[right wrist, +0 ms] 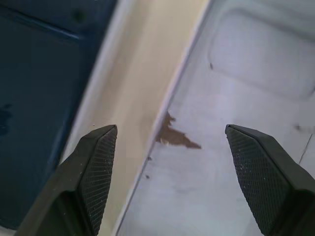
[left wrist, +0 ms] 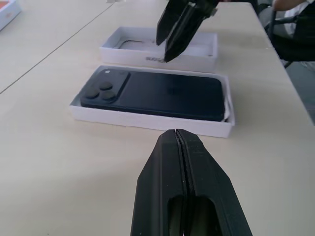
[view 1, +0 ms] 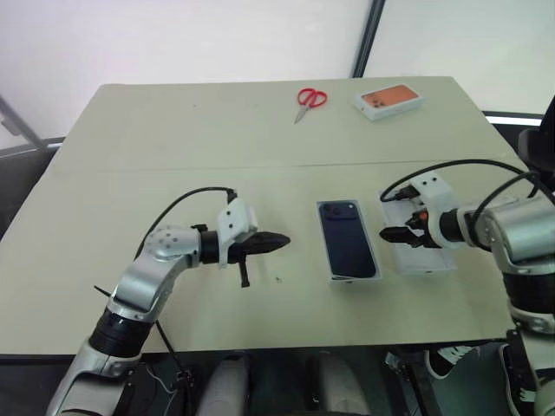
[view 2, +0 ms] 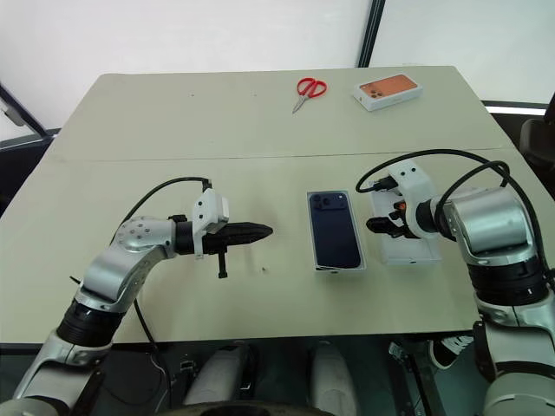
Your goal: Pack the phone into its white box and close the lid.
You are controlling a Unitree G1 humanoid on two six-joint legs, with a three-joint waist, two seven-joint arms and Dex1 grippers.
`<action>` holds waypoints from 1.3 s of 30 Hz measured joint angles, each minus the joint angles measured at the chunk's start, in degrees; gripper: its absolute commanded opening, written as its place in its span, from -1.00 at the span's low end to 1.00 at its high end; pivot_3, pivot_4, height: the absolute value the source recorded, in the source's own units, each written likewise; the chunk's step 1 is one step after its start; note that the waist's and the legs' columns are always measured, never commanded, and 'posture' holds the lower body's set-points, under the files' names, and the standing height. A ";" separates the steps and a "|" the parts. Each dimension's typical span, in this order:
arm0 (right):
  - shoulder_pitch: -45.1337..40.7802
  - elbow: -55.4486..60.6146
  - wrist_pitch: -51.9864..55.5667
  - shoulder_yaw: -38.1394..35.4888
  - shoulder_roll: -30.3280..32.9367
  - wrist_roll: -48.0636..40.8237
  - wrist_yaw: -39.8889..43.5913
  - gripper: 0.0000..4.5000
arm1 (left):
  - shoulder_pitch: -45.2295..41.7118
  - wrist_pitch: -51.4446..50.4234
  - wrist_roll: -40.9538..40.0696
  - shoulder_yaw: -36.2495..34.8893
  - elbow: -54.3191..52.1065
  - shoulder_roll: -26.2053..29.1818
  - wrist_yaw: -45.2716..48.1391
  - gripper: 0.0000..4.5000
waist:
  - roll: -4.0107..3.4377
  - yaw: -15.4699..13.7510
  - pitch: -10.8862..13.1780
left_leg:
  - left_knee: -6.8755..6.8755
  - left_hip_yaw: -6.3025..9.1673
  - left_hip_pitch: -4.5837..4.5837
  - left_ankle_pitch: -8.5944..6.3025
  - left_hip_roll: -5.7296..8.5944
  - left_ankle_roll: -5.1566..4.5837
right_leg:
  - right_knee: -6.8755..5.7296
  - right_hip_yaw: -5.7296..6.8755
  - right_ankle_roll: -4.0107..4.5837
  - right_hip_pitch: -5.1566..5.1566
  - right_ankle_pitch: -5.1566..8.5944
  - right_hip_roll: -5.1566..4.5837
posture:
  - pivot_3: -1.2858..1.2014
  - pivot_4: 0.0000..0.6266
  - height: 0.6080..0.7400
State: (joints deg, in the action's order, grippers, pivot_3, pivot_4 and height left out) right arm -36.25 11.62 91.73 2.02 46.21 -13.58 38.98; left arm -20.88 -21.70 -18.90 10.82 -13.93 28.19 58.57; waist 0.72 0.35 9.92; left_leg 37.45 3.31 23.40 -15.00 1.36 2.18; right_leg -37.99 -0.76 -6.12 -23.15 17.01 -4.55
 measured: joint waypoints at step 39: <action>14.95 5.29 -32.23 -5.10 -27.05 -97.84 -72.79 -0.97 | 2.77 1.32 -2.34 -9.72 6.70 1.08 -6.29 -1.00 | 0.06 0.56 0.00 | -0.01 -0.04 0.04 -0.01 -0.12 -0.05 | -0.09 -0.02 -0.01 -0.08 0.00 0.11 | 0.03 -0.52 1.00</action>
State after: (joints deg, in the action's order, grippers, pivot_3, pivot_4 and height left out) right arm -21.30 16.91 59.50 -3.08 19.16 -111.41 -33.81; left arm -18.11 -20.38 -21.24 1.09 -7.23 29.26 52.28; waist 0.78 0.92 9.92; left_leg 37.44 3.27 23.44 -15.02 1.24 2.13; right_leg -38.08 -0.77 -6.13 -23.23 17.00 -4.44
